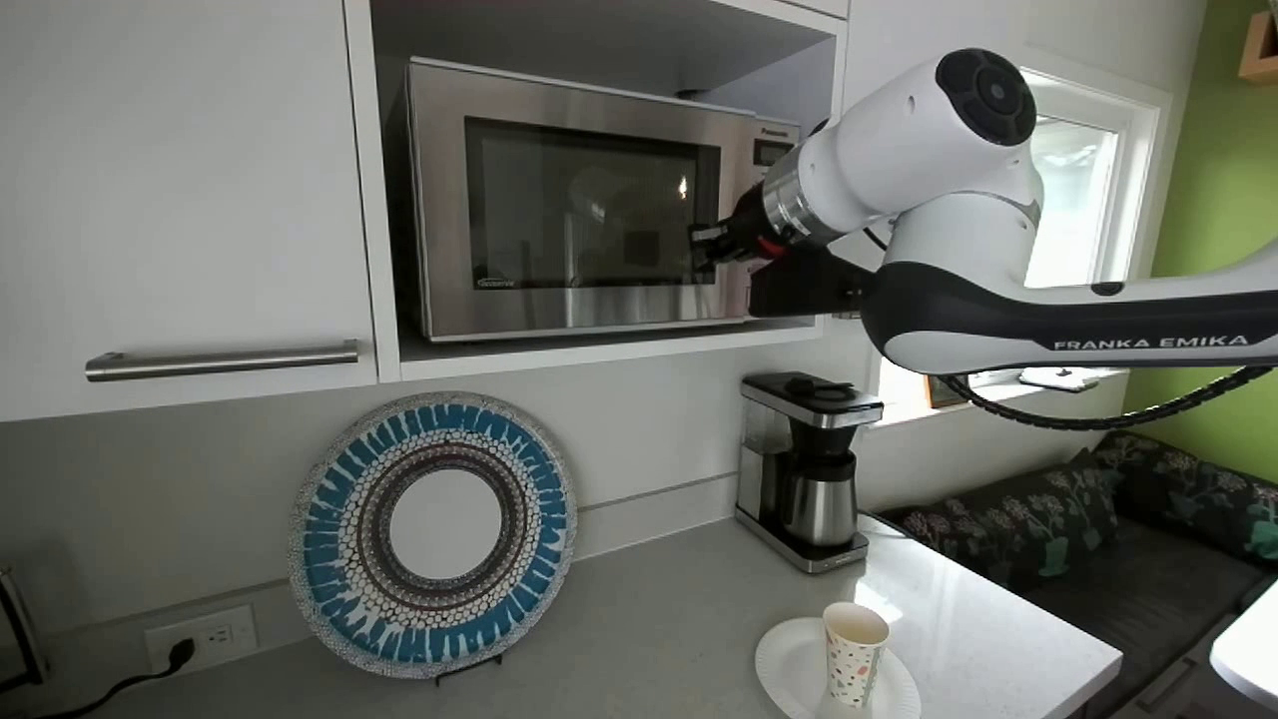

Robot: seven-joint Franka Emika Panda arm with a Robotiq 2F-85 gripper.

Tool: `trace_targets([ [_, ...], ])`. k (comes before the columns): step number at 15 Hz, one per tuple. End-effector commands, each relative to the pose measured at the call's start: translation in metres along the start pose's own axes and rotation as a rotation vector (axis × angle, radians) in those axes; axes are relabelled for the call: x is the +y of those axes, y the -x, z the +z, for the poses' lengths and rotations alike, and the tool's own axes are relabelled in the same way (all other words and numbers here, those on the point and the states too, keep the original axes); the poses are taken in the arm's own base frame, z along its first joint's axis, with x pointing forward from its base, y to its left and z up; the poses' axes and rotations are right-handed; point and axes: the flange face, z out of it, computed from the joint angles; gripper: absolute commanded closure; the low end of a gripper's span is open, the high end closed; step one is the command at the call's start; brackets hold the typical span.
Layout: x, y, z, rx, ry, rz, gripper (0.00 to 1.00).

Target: Close the microwave door fully

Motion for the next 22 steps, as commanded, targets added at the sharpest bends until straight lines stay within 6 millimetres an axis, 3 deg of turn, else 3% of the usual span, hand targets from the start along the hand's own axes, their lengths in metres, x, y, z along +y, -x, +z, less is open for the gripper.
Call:
trace_targets([
  [1,0.035,-0.008,0.047,0.025,0.045,0.018,1.0],
  [5,0.036,-0.008,0.047,0.021,0.049,0.04,1.0],
  [6,0.033,-0.01,0.04,0.012,0.048,0.042,0.74],
  [7,0.031,-0.012,0.034,0.007,0.048,0.031,0.73],
  [12,0.042,-0.015,0.003,-0.126,0.109,-0.031,0.38],
  [17,0.068,-0.023,-0.015,-0.291,0.113,-0.067,0.02],
  [22,0.075,-0.03,-0.054,-0.334,0.066,-0.126,0.0],
])
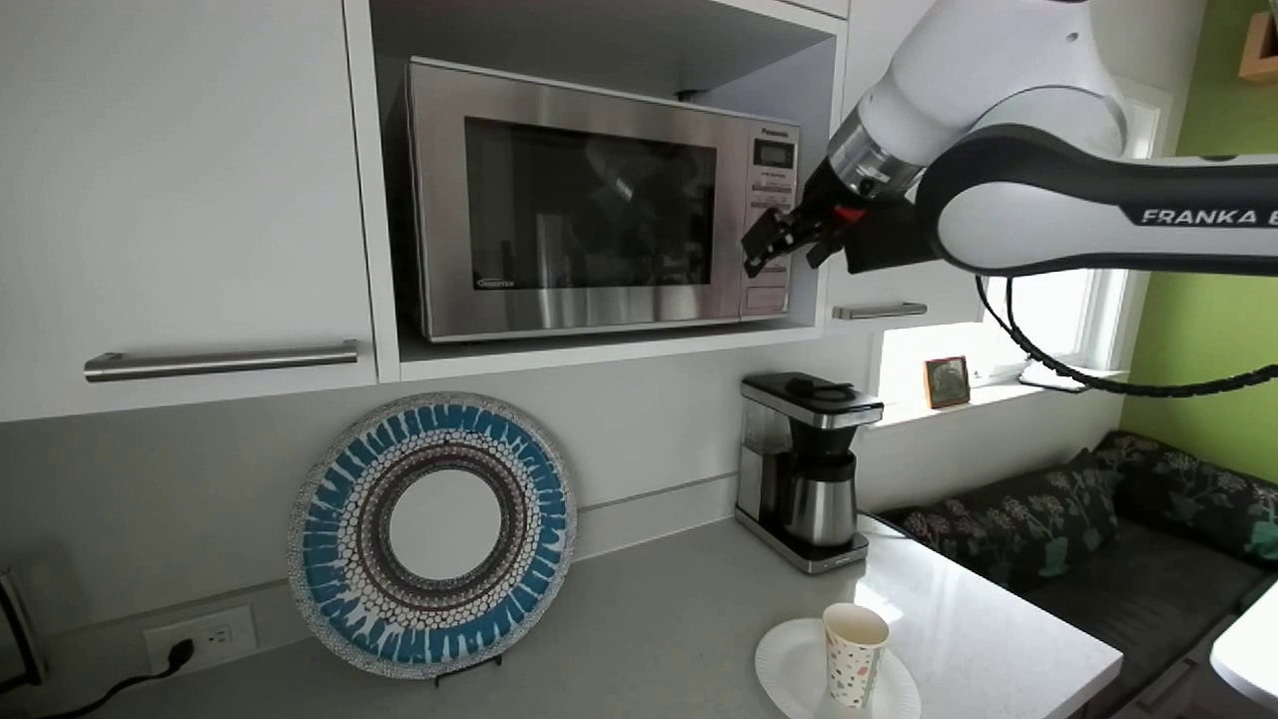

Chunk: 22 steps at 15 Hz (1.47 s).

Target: Close the microwave door fully

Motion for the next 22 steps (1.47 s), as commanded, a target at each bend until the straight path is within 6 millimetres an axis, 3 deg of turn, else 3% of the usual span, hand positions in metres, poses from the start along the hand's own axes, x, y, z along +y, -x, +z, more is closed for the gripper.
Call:
trace_targets([
  [1,0.01,0.009,-0.031,-0.028,-0.023,-0.062,0.0],
  [10,0.06,0.03,-0.103,-0.05,-0.062,-0.069,0.0],
  [15,0.077,0.043,-0.136,-0.027,-0.137,-0.025,0.0],
  [18,0.085,0.052,-0.146,-0.02,-0.168,-0.022,0.0],
  [19,0.079,0.036,-0.141,-0.001,-0.134,-0.014,0.0],
  [22,0.083,0.043,-0.148,0.004,-0.14,-0.013,0.0],
])
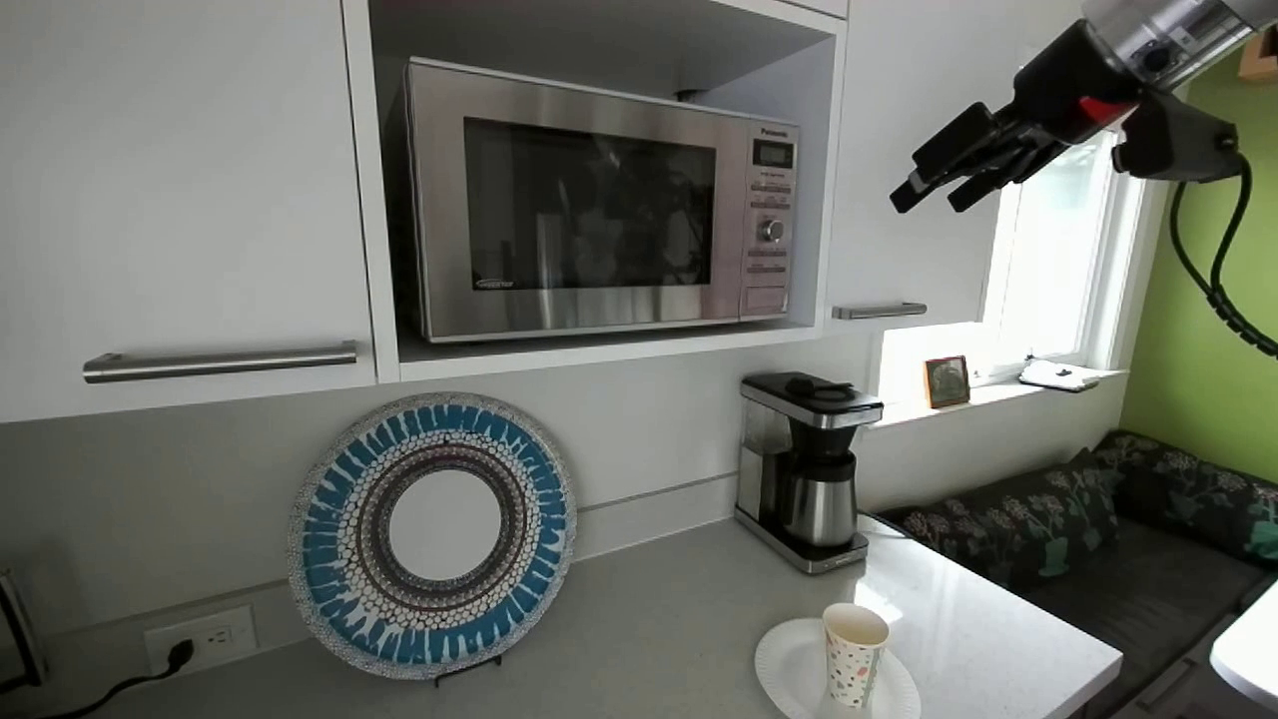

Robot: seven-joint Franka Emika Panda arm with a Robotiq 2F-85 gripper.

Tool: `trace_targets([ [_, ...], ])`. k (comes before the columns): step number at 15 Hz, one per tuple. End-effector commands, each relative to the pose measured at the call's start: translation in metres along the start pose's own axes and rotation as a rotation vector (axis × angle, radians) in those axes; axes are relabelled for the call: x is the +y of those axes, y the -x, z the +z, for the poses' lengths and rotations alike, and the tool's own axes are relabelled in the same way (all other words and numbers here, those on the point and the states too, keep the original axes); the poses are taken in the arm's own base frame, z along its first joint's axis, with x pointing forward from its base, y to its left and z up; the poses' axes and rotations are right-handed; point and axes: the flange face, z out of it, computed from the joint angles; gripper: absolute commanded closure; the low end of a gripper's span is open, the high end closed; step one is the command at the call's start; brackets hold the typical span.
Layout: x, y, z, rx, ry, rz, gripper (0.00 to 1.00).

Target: Close the microwave door fully

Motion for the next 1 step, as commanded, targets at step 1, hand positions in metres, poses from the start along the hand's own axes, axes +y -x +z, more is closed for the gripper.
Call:
trace_targets([
  [1,-0.0005,-0.0004,0.0002,-0.002,0.0,0.0,0.0],
])
